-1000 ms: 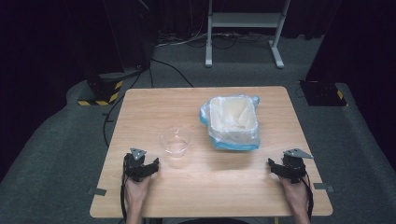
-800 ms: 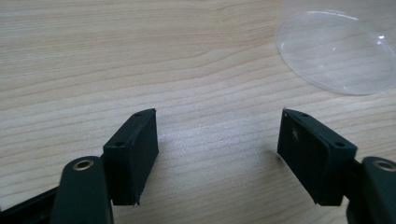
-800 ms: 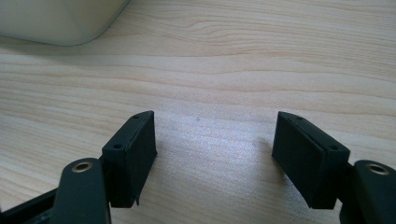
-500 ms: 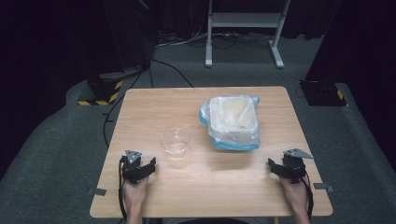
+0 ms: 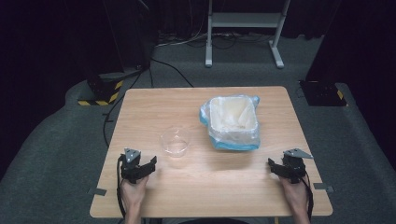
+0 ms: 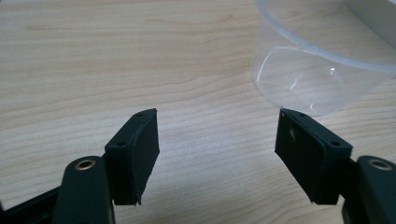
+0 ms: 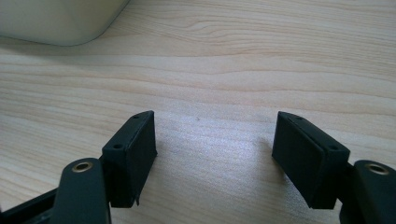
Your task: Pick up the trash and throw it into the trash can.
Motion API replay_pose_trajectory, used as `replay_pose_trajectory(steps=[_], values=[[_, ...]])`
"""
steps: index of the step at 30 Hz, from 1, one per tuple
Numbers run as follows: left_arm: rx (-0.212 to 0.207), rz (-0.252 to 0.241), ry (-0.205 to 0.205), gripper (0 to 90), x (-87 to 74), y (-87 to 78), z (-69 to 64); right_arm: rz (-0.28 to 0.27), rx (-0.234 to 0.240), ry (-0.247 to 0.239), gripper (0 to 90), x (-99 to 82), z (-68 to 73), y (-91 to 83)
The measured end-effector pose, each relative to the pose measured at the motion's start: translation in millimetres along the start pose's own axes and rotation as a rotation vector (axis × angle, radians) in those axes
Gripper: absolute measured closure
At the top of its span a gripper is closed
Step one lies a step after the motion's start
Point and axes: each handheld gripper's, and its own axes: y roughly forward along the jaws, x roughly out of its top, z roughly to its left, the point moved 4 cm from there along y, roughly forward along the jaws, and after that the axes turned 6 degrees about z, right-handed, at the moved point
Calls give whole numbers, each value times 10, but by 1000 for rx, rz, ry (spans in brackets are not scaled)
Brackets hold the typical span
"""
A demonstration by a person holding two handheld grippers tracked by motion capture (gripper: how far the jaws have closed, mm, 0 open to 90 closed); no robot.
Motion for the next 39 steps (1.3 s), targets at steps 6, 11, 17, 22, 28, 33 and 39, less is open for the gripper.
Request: replay_pose_trajectory(steps=[6, 11, 17, 22, 28, 33, 39], values=[[-30, -22, -1, 295, 120, -89, -42, 0, 0, 0, 297, 0, 0, 0], [-50, -32, -8, 304, 187, -142, -48, 0, 0, 0, 297, 0, 0, 0], [-85, -36, -20, 301, 242, -178, -81, 0, 0, 0, 296, 0, 0, 0], [-96, -43, -19, 301, 316, -220, -114, 0, -2, 4, 295, 2, 3, 2], [-103, -39, 4, 321, 433, -212, -158, 0, -2, 5, 294, 1, 4, 2], [-128, -40, 3, 327, 549, -161, -188, 0, -3, 3, 295, 2, 4, 2], [-139, -30, 8, 322, 718, -69, -221, 1, -3, 1, 295, 1, 3, 1]])
